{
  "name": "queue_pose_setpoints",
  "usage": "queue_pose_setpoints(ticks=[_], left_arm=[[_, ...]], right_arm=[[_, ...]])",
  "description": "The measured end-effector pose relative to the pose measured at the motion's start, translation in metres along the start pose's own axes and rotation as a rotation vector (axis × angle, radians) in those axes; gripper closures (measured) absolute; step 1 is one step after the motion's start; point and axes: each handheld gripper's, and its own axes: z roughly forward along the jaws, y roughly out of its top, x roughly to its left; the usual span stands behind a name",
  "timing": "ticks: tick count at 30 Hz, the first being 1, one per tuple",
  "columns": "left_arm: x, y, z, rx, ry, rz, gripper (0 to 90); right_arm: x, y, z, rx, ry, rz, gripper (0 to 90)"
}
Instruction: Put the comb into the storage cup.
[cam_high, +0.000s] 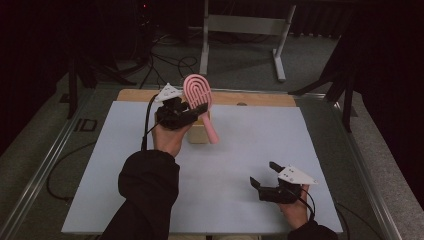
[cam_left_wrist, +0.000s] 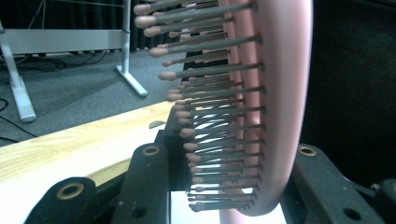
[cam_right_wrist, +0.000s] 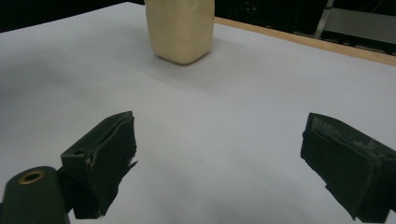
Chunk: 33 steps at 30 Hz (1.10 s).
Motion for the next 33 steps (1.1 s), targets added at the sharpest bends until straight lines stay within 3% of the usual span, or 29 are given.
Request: queue_pose_setpoints(ticks=[33], left_arm=[[0.014, 0.017, 0.000, -0.019, 0.065, -0.008, 65.6]], right_arm=[[-0.001, 0.000, 0.000, -0.001, -0.005, 0.000, 10.0]])
